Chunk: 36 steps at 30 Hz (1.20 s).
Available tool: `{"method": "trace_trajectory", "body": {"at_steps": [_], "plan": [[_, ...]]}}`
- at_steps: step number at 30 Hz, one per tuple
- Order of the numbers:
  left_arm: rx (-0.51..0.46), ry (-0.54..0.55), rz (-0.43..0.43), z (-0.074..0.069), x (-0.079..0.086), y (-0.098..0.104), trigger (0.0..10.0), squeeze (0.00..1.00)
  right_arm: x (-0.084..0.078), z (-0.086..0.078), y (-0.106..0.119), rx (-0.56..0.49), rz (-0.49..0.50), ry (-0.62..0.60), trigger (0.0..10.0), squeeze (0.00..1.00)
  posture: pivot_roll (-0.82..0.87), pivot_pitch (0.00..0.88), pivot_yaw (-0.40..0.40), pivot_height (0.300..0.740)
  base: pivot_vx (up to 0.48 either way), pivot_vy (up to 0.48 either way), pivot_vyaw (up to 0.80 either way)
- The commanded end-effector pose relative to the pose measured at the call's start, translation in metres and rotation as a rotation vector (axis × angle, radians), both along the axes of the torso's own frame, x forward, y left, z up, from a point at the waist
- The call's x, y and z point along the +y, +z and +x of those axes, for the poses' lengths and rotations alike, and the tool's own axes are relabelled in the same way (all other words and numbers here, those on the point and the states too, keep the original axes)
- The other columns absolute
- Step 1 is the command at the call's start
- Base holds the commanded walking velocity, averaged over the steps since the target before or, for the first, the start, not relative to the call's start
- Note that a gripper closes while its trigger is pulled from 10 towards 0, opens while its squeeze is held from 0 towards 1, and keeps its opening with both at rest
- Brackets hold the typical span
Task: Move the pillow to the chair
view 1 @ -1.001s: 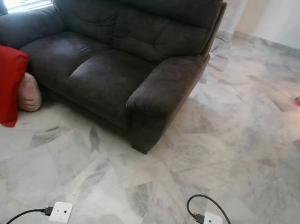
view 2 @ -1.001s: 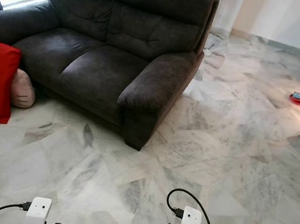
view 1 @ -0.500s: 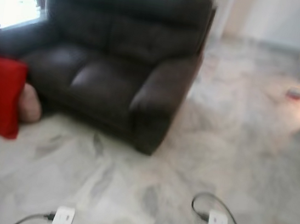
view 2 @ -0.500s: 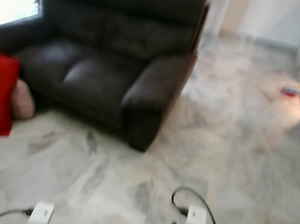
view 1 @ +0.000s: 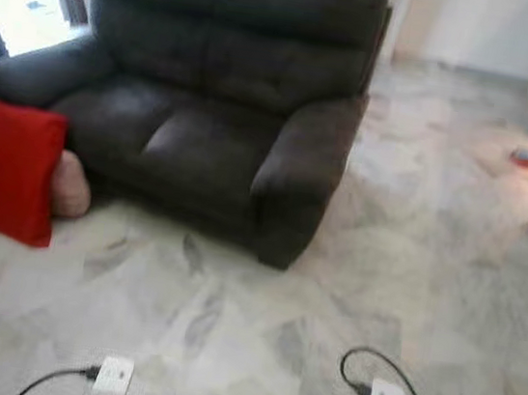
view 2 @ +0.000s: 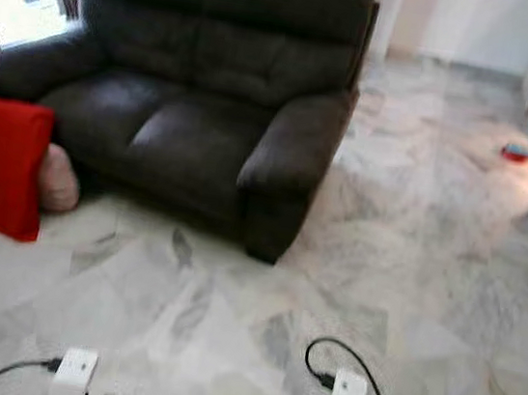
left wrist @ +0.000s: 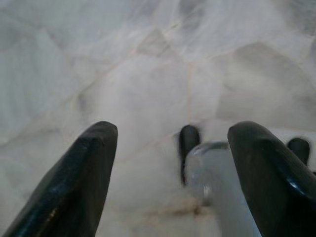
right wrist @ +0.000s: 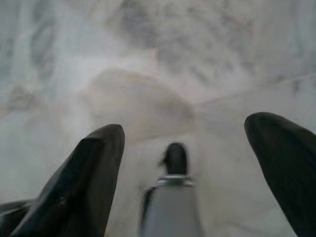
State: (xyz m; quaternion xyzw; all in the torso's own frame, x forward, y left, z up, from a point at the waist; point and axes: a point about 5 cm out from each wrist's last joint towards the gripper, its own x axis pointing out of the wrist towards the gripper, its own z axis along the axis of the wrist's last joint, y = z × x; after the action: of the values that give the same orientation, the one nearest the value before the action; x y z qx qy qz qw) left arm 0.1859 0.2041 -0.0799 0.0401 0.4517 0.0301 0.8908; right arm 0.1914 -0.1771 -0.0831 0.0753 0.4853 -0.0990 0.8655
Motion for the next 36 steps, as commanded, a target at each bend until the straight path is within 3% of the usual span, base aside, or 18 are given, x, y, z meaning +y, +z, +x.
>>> {"method": "trace_trajectory", "body": {"at_steps": [1, 4, 36], "plan": [[0.019, -0.007, 0.007, -0.0027, 0.0008, -0.0015, 10.0, 0.00, -0.0004, 0.0018, 0.0009, 0.000, 0.000, 0.010, 10.0, 0.00, 0.02, 0.000, -0.001, 0.740, 0.000, 0.368, -0.80], [0.018, -0.007, 0.008, -0.0027, 0.0006, -0.0015, 10.0, 0.00, -0.0004, 0.0016, 0.0007, 0.002, 0.006, 0.004, 10.0, 0.00, 0.02, 0.000, 0.000, 0.740, 0.000, 0.371, -0.65], [0.018, -0.016, 0.006, -0.0016, -0.0005, -0.0012, 10.0, 0.00, -0.0008, 0.0040, 0.0023, -0.030, 0.016, 0.007, 10.0, 0.00, 0.03, 0.000, -0.003, 0.740, 0.000, 0.389, 0.00]]}}
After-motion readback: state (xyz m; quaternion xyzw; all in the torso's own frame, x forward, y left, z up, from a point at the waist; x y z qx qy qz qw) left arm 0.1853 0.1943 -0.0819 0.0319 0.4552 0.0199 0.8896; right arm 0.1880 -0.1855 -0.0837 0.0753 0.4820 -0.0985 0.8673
